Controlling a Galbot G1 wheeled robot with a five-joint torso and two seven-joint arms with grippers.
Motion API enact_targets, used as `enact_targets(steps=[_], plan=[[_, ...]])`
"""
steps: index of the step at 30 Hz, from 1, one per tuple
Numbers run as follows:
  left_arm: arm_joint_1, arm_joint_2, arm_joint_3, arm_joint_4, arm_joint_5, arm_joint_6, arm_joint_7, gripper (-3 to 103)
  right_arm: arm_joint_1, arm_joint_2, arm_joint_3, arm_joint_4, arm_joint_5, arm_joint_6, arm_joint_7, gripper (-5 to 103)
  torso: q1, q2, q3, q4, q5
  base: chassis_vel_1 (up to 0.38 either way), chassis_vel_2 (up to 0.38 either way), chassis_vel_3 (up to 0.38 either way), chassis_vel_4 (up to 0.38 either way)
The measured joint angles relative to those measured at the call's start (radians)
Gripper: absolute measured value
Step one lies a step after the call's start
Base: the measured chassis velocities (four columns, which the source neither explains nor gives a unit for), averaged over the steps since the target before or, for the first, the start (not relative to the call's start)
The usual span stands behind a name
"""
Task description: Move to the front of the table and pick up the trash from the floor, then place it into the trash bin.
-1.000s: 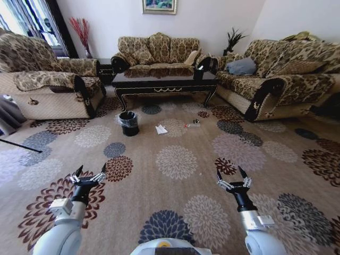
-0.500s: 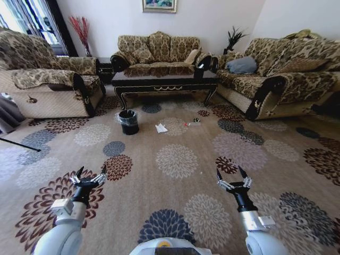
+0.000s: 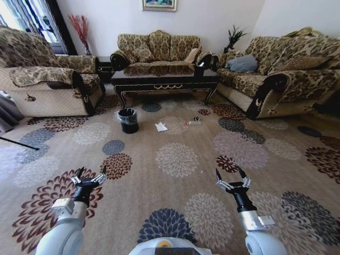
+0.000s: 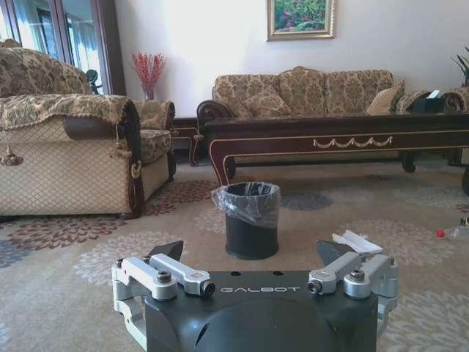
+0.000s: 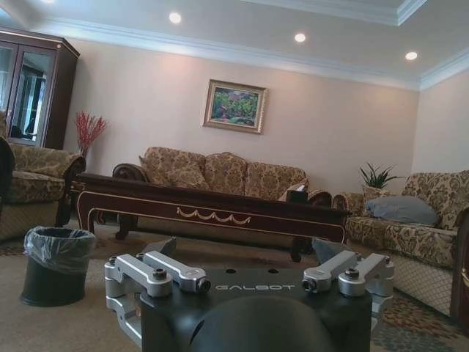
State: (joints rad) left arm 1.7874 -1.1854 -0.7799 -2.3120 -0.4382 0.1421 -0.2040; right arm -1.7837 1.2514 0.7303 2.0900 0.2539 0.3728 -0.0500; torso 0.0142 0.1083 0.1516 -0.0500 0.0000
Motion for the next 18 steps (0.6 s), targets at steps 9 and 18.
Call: enact_targets(steps=[9,18], plan=[[0.000,0.002,-0.002,-0.001,0.002,0.001,0.000,100,-0.003,-0.007,0.001,0.005,0.022,0.002,-0.011,100,-0.007,-0.035,-0.028,0.0000,0.0000,0.000,0.000,0.000,0.000],[0.001,-0.001,-0.002,0.002,0.002,0.000,0.000,100,-0.011,-0.001,0.002,0.005,0.026,0.003,-0.019,100,-0.009,-0.071,-0.062,0.0000,0.0000,0.000,0.000,0.000,0.000]])
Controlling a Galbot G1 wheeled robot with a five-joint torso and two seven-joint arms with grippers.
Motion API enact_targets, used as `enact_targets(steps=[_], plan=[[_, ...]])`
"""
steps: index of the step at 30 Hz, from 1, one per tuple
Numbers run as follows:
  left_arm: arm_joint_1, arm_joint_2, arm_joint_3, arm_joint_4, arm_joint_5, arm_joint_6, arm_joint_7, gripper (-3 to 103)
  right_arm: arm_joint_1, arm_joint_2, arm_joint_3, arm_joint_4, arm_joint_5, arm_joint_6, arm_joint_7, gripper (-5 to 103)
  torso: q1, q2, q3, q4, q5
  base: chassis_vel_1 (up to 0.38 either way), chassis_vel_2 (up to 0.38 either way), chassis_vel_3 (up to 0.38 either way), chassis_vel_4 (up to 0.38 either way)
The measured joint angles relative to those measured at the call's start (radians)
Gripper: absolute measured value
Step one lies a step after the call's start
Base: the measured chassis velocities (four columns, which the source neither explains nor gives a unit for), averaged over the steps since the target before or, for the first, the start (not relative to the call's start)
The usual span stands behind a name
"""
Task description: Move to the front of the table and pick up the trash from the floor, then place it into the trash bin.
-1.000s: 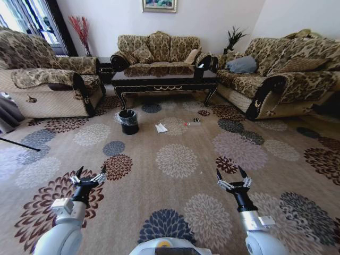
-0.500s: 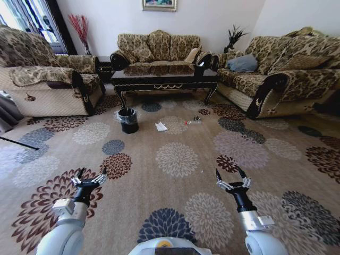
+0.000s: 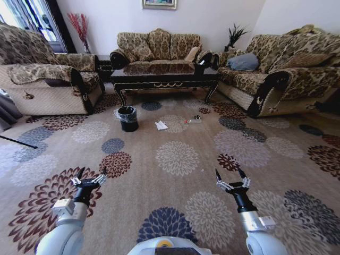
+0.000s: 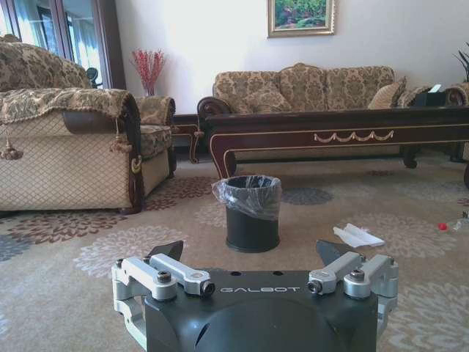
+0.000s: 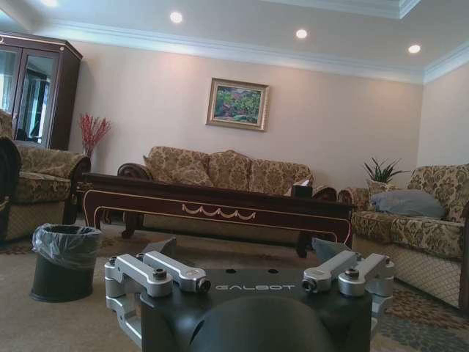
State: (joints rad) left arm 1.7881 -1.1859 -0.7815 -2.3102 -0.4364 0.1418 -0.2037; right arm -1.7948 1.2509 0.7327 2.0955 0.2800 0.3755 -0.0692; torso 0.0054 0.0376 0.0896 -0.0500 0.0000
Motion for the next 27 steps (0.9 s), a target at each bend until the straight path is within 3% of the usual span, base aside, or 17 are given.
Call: enact_targets(steps=[14,27], plan=[[0.009,-0.002,-0.003,0.002,-0.001,-0.003,0.001,100,-0.005,0.008,-0.002,-0.005,-0.007,0.010,-0.019,100,-0.003,-0.038,-0.045,-0.0001,0.0001,0.000,0.000,0.000,0.000],[0.021,-0.005,-0.005,-0.003,0.009,-0.045,-0.019,100,-0.004,0.006,0.004,-0.015,0.000,0.029,-0.066,100,-0.003,-0.038,-0.045,0.0000,0.0000,0.000,0.000,0.000,0.000]])
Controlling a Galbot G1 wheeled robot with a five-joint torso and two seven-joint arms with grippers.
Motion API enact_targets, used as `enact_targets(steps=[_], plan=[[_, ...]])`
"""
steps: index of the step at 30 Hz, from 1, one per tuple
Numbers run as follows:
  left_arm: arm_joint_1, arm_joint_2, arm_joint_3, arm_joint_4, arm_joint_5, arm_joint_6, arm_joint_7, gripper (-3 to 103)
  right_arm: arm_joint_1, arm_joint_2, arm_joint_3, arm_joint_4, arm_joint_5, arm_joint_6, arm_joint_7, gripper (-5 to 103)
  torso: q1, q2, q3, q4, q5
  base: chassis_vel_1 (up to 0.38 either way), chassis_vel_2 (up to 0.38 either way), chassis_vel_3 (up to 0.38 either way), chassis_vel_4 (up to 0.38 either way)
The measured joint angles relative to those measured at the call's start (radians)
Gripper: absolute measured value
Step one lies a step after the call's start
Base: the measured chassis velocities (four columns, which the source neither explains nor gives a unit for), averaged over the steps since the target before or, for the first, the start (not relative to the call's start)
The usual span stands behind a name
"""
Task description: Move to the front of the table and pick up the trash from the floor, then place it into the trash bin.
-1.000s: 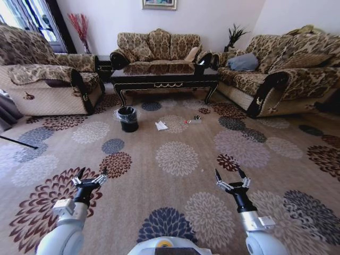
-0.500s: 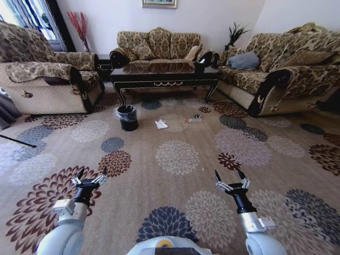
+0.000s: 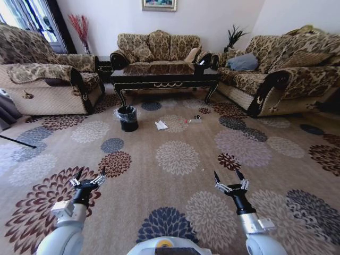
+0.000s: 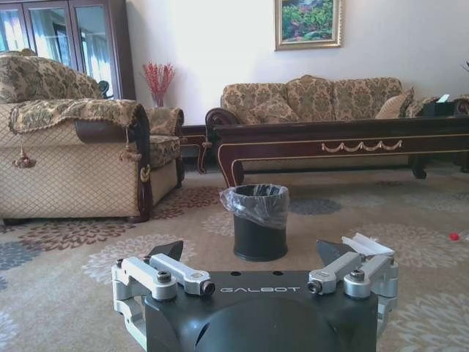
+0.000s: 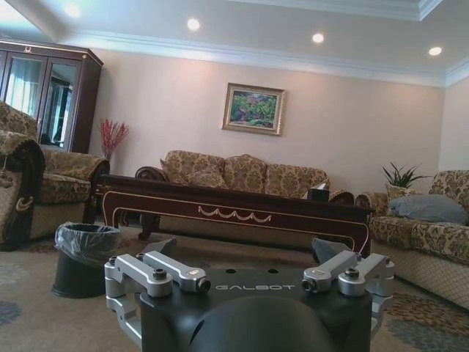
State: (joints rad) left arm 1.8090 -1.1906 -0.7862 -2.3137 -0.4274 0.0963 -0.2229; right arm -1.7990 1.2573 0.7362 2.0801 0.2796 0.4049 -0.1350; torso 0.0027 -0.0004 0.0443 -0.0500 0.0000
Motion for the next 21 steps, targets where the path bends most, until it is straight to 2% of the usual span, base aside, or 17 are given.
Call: enact_targets(steps=[9,21], plan=[[0.001,-0.004,0.000,0.008,0.004,-0.020,0.000,100,-0.002,0.001,0.003,-0.004,0.015,0.003,-0.013,100,0.001,0.000,0.003,0.0000,0.0000,-0.028,0.022,0.032,-0.031],[-0.002,-0.004,0.000,0.011,0.004,-0.021,0.000,100,0.005,0.000,0.009,-0.010,0.021,-0.004,-0.006,100,0.001,0.000,0.005,0.0001,-0.0001,-0.067,0.092,0.070,-0.092]])
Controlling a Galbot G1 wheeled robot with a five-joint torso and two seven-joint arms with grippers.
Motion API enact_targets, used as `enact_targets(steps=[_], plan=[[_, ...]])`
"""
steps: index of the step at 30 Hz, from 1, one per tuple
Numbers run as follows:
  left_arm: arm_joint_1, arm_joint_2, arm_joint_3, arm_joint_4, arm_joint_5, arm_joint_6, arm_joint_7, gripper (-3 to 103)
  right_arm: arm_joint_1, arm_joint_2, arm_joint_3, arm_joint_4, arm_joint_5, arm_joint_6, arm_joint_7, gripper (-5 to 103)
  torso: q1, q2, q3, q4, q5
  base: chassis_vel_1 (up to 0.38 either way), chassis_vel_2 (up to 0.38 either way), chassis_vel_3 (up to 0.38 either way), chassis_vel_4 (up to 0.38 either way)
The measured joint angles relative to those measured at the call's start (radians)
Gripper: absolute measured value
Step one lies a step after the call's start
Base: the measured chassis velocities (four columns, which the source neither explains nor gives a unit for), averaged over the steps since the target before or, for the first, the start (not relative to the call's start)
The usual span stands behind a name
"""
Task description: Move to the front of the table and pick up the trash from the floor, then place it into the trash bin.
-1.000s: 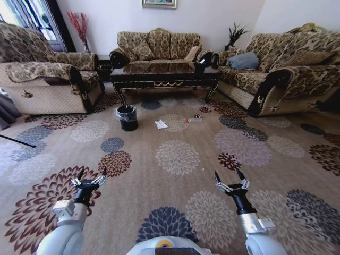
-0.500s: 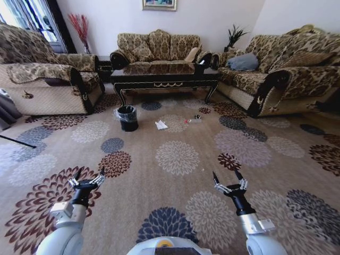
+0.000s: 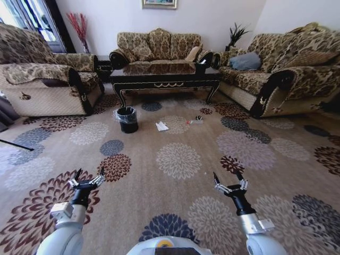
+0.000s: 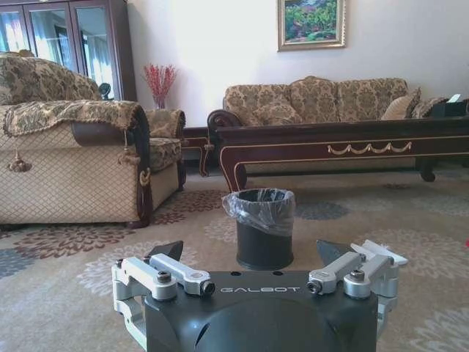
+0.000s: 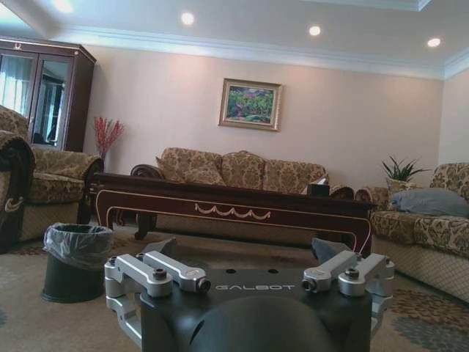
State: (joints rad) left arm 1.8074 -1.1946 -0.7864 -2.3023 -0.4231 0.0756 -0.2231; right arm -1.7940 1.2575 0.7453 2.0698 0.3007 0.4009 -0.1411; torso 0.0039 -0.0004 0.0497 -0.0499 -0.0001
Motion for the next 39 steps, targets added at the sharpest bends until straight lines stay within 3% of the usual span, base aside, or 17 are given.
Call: enact_targets(steps=[39], plan=[[-0.007,0.000,-0.002,0.015,-0.008,-0.003,-0.001,100,0.003,0.004,-0.011,-0.025,-0.005,0.013,-0.036,100,0.000,0.000,0.002,0.0000,0.0001,-0.095,0.094,0.096,-0.088]])
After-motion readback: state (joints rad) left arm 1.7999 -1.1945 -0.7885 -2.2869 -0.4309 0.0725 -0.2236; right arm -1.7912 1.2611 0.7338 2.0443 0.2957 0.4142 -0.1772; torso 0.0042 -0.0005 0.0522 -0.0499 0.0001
